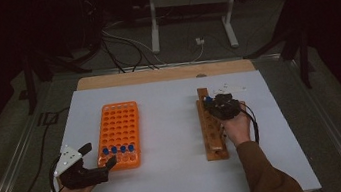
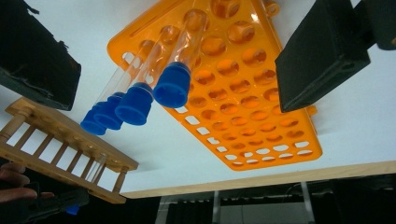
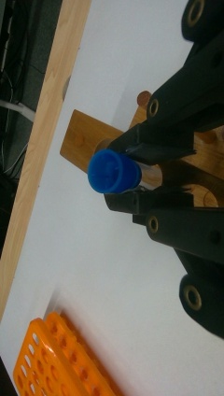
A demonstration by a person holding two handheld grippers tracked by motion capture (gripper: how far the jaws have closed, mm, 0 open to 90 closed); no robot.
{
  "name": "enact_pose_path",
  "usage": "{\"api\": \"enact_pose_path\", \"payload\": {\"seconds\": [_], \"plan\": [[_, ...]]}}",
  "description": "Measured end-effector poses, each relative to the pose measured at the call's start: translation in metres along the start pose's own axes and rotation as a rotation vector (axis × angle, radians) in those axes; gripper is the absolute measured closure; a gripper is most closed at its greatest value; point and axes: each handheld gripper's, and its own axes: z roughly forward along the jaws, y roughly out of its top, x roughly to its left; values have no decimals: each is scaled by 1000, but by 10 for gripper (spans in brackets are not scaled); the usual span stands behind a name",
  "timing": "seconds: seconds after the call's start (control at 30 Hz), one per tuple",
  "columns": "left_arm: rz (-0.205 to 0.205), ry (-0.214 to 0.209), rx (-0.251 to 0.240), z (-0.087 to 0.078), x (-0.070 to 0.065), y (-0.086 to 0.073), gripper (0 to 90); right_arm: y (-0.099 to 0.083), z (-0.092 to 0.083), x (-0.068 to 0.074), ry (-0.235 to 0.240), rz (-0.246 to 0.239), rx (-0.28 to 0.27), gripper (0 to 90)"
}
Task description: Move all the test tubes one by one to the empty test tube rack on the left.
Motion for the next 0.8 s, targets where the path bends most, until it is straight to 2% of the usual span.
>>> {"api": "enact_pose_path", "payload": {"seconds": [0.33, 0.8], "plan": [[-1, -2, 1, 0, 0, 0, 8, 3, -4, 2, -10, -30, -5, 769], [2, -7, 10, 1, 0, 0, 8, 11, -13, -1, -1, -22, -24, 769]]}}
